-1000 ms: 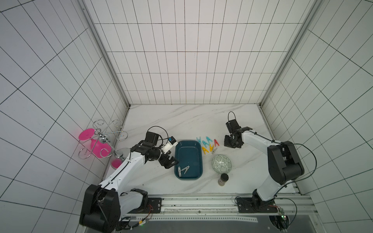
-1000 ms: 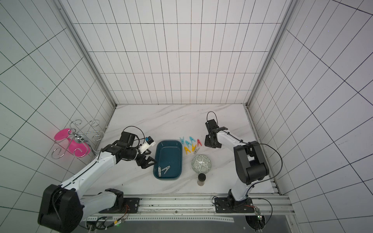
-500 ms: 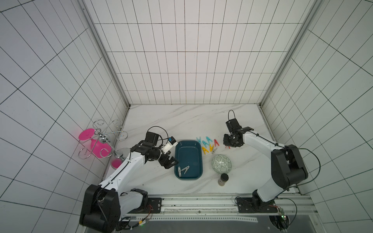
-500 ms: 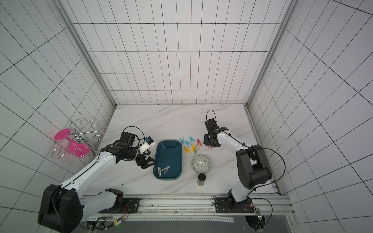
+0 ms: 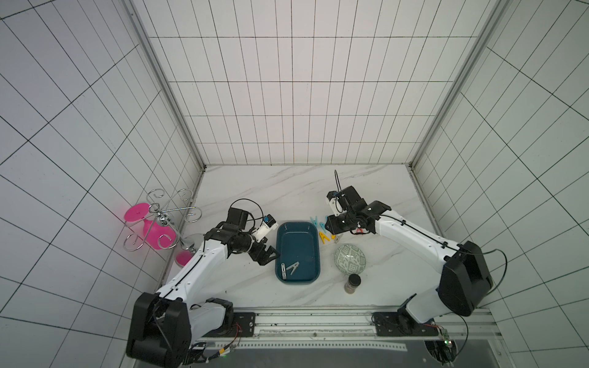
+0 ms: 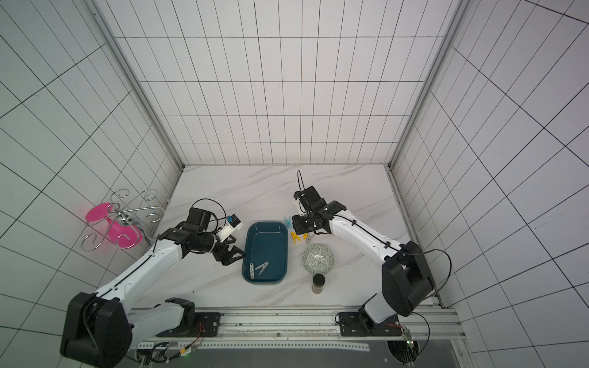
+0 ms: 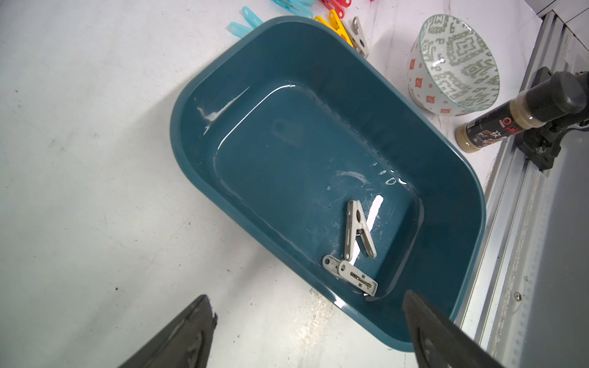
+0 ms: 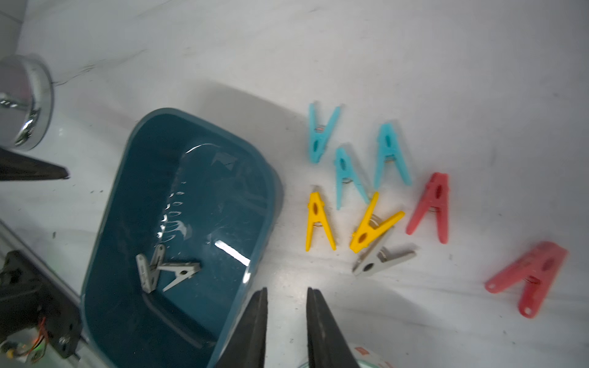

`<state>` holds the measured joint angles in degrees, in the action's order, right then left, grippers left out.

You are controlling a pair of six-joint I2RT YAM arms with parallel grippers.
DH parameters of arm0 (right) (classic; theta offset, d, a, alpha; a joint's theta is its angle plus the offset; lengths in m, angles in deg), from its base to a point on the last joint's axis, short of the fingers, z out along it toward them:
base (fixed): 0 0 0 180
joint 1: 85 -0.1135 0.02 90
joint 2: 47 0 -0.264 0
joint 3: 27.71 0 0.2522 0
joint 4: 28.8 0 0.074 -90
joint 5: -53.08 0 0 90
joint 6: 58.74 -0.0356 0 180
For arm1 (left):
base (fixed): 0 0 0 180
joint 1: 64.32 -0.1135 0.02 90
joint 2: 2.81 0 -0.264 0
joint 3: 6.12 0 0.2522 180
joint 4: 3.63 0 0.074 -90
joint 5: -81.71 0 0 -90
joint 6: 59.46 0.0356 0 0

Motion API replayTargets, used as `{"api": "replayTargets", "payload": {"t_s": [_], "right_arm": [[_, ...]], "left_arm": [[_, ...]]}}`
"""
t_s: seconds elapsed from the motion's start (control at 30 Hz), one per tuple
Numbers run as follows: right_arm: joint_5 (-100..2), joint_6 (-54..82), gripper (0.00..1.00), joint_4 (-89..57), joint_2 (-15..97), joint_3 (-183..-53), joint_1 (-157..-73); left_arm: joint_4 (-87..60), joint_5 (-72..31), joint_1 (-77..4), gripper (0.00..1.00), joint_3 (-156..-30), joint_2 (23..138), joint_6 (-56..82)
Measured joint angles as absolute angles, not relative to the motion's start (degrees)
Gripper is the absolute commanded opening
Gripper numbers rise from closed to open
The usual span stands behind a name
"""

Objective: Take the clothespins out of the storage box
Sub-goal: Place the clothespin at the center of the board, then pick up the clothespin from the storage box.

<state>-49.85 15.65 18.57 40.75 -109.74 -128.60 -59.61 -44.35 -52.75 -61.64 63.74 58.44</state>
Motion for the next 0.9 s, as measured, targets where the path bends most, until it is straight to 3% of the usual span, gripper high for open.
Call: {"api": "replayTargets", "payload": {"t_s": [0.4, 0.9], "right_arm": [[-62.13, 18.03, 0.28, 19.03, 53.18, -115.92, -139.26], [-69.54, 14.49, 0.29, 14.85, 67.15, -119.81, -142.24]], "left_arm": [[-59.63, -44.39, -54.56, 0.94, -61.64, 63.39, 58.44], [-59.63, -44.52, -54.96, 0.94, -61.64, 63.25, 58.44]]}}
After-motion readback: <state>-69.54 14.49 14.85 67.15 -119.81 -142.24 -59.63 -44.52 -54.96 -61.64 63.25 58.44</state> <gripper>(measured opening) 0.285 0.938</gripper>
